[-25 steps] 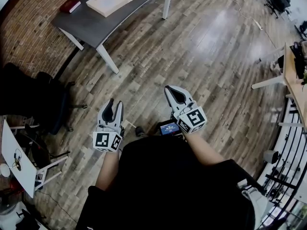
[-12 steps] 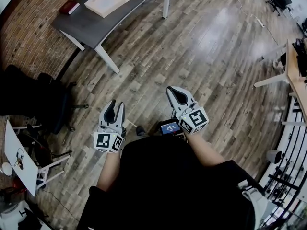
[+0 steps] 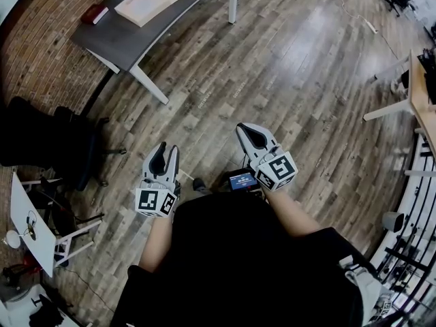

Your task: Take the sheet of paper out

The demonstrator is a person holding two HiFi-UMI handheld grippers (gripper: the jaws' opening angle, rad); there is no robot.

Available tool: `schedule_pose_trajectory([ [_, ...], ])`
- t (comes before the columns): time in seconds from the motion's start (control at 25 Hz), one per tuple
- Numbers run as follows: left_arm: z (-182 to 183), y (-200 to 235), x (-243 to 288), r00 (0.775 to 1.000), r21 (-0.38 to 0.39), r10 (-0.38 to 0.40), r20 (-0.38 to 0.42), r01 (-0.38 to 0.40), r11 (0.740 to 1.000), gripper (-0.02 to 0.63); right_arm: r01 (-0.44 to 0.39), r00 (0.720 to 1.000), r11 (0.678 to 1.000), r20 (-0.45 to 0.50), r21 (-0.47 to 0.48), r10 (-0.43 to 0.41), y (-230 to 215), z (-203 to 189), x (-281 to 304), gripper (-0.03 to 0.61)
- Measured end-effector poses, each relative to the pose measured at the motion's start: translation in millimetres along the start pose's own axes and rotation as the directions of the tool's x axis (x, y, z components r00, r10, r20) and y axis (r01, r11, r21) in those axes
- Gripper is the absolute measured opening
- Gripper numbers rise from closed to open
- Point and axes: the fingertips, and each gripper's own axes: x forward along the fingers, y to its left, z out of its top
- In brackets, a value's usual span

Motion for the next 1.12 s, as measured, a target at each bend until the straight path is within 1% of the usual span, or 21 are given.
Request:
schedule_pose_trajectory([
  [0.16,-1.4,-10.2,7.1,1.000,-0.013,-0.003,0.009,0.003,1.000,0.126,0.006,1.000,1.000,0.005,-0.008,-0.006,-10.5,-0.1,-11.2,0.003],
  [0.32,-2.9,-18.8,12.0,1.000,-0.012,-0.014,0.006,0.015,1.000,0.126,0.036,0.999,0.999,0.013,0.001,-0.036,-22.2,0.2,-25.7,0.003],
  [0.52,-1.9,-16.6,15.6,1.000,-0.016,-0.004,0.012,0.004,1.000,0.126,0.052,0.999,0.999,0.001,0.010,-0.052,-29.5,-6.9,-32.7,0.003],
  [0.72,-8.4,0.5,18.5,1.000,-0.036,0.021,0.013,-0.020,0.999,0.126,0.030,0.999,1.000,-0.024,0.000,-0.030,-28.9,-12.3,-18.9,0.003],
  [0.88,-21.8,23.2,26.5,0.999,-0.058,0.045,0.001,-0.045,0.997,0.126,0.015,0.999,1.000,-0.043,-0.019,-0.016,-34.5,-17.1,4.0,0.003],
  [1.0,-29.1,46.3,41.0,0.998,-0.082,0.066,-0.006,-0.066,0.994,0.126,-0.003,0.997,0.997,-0.072,-0.073,-0.002,-39.3,-16.7,27.9,0.003],
  [1.12,-27.9,69.8,65.8,0.996,-0.087,0.087,0.000,-0.087,0.992,0.126,-0.022,0.995,0.997,-0.096,-0.077,0.015,-57.2,-17.4,59.4,0.003],
])
